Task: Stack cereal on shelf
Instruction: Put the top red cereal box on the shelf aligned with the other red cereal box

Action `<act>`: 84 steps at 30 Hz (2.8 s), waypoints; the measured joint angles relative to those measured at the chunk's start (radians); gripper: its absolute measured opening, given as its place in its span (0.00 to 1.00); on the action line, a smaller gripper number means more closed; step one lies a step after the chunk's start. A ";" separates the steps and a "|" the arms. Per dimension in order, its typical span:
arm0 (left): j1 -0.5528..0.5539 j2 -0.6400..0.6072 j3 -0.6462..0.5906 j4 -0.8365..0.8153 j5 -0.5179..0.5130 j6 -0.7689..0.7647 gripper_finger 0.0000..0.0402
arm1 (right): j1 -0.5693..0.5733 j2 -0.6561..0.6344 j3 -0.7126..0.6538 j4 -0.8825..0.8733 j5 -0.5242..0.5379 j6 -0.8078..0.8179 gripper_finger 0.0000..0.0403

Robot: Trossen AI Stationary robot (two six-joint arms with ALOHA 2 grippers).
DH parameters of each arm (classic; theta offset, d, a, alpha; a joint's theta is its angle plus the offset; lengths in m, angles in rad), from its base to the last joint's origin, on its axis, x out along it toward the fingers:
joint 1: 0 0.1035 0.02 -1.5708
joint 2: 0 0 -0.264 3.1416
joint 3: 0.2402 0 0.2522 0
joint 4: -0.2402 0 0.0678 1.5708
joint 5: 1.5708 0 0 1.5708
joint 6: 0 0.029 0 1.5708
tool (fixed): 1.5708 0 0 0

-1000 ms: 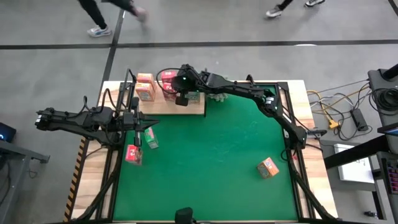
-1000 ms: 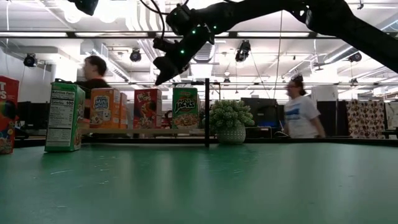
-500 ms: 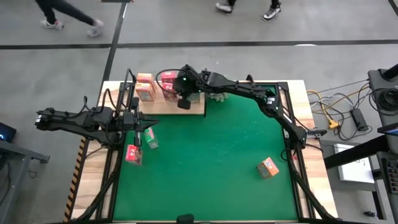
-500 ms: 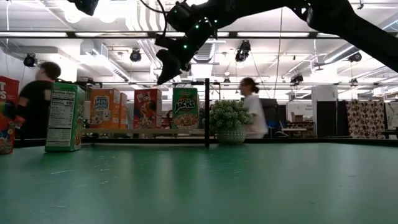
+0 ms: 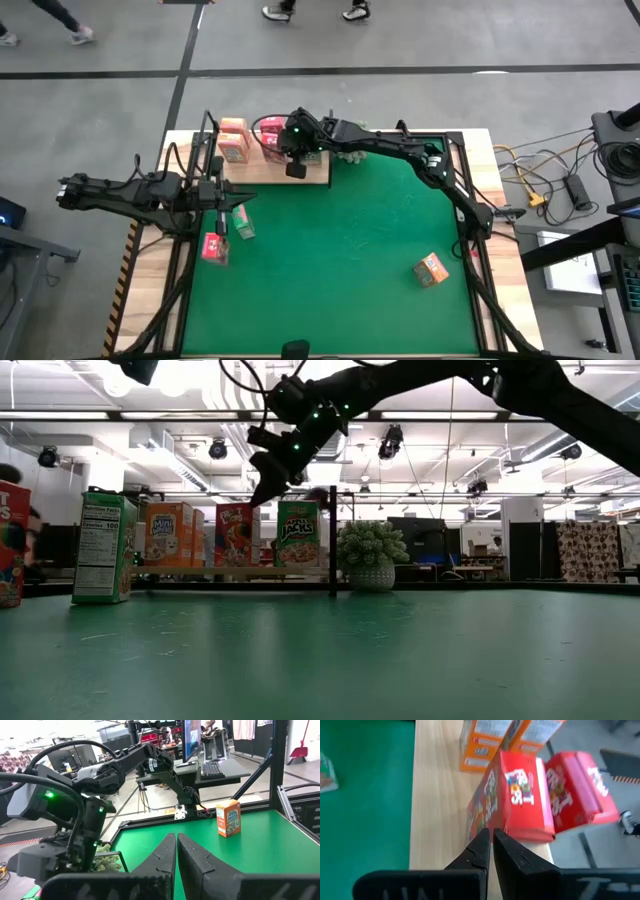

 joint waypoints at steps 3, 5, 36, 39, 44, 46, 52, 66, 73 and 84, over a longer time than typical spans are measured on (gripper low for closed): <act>0.000 0.000 0.000 0.000 0.000 0.000 0.00 | -0.001 0.000 -0.019 0.056 0.001 -0.024 0.03; 0.000 0.000 0.000 0.000 0.000 0.000 0.00 | -0.004 0.000 -0.026 0.079 0.001 -0.043 0.03; 0.000 0.000 0.000 -0.004 0.000 0.003 0.00 | -0.028 0.034 0.035 0.025 0.052 0.017 0.03; 0.000 0.000 0.000 -0.005 0.000 0.003 0.00 | -0.028 0.049 0.035 0.066 0.052 0.002 0.03; 0.000 0.000 0.000 -0.006 0.000 0.003 0.00 | -0.028 0.066 0.035 0.094 0.052 -0.015 0.03; 0.000 0.000 0.000 -0.007 0.000 0.004 0.00 | -0.028 0.066 0.035 0.100 0.052 -0.024 0.03; 0.000 0.000 0.000 -0.009 0.000 0.008 0.00 | -0.028 0.066 0.039 0.112 0.053 -0.028 0.03; 0.000 0.000 0.000 -0.011 0.000 0.008 0.00 | 0.014 0.061 0.112 0.128 0.047 -0.026 0.03; 0.000 0.000 0.000 -0.011 0.000 0.008 0.00 | 0.019 0.103 0.112 0.250 -0.001 -0.025 0.03; 0.000 0.000 0.000 -0.012 0.000 0.008 0.00 | 0.003 0.127 0.111 0.184 0.010 -0.034 0.03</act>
